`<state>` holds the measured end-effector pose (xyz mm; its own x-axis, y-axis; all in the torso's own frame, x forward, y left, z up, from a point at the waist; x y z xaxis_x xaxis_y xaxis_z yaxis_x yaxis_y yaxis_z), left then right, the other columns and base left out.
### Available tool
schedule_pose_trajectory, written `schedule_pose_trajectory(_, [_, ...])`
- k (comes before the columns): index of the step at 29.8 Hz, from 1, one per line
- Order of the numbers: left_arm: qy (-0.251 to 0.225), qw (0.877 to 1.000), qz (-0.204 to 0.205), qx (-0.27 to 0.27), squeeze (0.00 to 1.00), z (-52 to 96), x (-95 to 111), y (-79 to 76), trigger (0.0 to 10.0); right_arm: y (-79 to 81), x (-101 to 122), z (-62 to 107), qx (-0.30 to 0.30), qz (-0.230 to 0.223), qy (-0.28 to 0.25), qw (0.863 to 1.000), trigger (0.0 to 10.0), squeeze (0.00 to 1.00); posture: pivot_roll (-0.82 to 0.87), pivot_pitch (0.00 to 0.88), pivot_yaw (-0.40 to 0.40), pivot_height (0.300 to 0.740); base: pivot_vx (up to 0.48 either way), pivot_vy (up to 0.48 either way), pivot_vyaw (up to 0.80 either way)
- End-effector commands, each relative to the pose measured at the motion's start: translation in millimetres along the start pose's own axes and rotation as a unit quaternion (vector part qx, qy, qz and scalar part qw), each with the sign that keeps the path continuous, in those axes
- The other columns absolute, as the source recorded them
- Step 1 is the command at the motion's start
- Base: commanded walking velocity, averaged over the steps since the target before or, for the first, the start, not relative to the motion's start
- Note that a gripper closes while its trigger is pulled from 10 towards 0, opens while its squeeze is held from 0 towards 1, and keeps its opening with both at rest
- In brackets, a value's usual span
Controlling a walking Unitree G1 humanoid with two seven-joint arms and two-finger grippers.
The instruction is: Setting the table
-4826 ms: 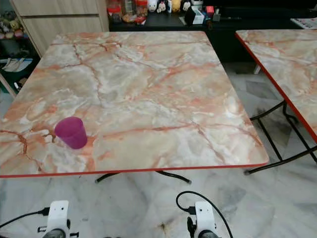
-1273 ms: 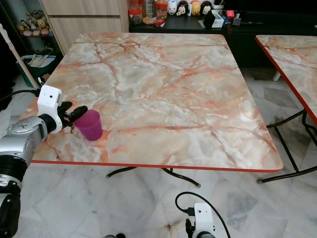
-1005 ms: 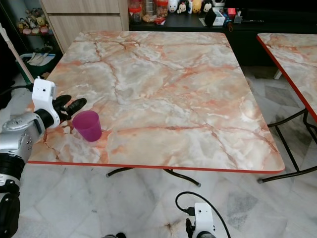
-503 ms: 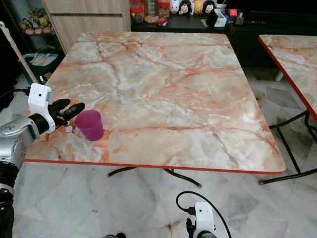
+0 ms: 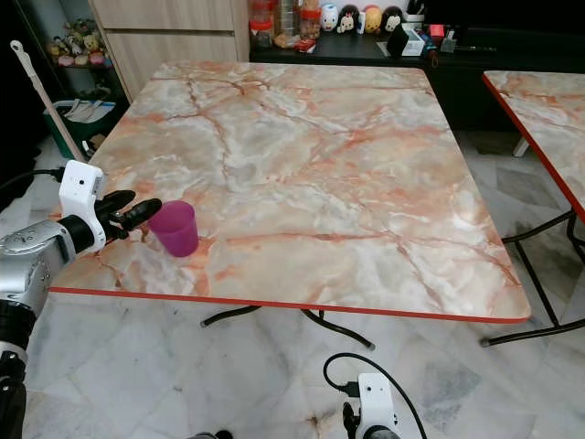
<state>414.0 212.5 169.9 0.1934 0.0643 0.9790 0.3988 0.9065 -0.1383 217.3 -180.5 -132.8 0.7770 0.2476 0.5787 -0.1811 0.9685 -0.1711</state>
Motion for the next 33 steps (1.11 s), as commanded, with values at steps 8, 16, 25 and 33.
schedule_pose_trajectory(8, [0.024, 0.999, -0.046, -0.014, 0.0, -1.8, -7, -9.9, 10.0, 0.4, -6, 0.9, -0.001, -0.005, 0.009, 1.0, 10.0, 0.0, 0.05, 0.064, 0.004, 0.74, 0.0, 0.0, 0.0])
schedule_pose_trajectory(16, [0.039, 0.998, -0.054, -0.02, 0.0, -4.4, -11, -13.4, 10.0, 1.3, -6, 0.9, 0.0, -0.002, 0.008, 1.0, 10.0, 0.0, 0.05, 0.078, 0.01, 0.74, 0.0, 0.0, 0.0])
schedule_pose_trajectory(25, [0.046, 0.996, -0.066, -0.028, 0.0, -11.0, -13, -22.7, 10.0, 1.4, -7, 1.4, 0.0, -0.006, 0.009, 1.0, 10.0, 0.0, 0.05, 0.098, 0.005, 0.74, 0.0, 0.0, 0.0])
schedule_pose_trajectory(33, [0.04, 0.997, -0.06, -0.034, 0.0, -20.8, -8, -32.0, 10.0, -0.3, -9, 1.8, -0.004, -0.012, 0.01, 1.0, 10.0, 0.0, 0.04, 0.115, 0.008, 0.74, 0.0, 0.0, 0.0])
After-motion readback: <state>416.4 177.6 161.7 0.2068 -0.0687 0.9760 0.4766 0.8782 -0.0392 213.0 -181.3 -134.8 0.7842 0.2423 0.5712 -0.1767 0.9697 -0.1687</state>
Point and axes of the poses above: a point about 5 cm out from each wrist's last joint towards the gripper, its own z axis pointing back from the gripper into the wrist, its own x axis along the axis of the wrist's last joint, y = z × x, the point moved 6 cm from there along -z, pointing out of the wrist towards the gripper, and after that the axes turned 12 degrees about z, right-handed, at the moved point
